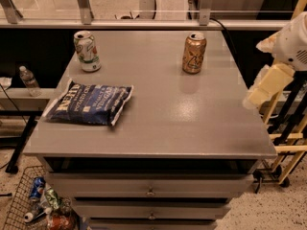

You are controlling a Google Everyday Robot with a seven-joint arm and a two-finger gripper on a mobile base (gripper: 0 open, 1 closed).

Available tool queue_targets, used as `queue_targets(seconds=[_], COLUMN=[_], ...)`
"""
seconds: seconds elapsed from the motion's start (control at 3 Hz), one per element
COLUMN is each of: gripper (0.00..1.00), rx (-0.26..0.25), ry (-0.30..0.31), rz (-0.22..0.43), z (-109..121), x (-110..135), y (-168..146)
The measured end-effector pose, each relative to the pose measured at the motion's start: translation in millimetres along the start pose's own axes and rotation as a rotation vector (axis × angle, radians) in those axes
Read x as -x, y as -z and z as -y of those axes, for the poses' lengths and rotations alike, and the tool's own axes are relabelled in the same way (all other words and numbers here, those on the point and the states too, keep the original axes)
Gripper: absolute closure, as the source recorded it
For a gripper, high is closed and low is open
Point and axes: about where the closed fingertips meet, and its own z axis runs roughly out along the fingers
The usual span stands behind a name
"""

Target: Knock orange can over

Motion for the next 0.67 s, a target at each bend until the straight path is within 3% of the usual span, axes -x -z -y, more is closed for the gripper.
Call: queue_targets(seconds=[0.33,0.67], gripper=[0.0,0.0], rx=[-0.032,-0.03], ry=[-0.094,-0.101], rz=[0.054,0.056], z=[40.3,42.9], x=[-7.6,-9.2], y=[-30.7,-35.9])
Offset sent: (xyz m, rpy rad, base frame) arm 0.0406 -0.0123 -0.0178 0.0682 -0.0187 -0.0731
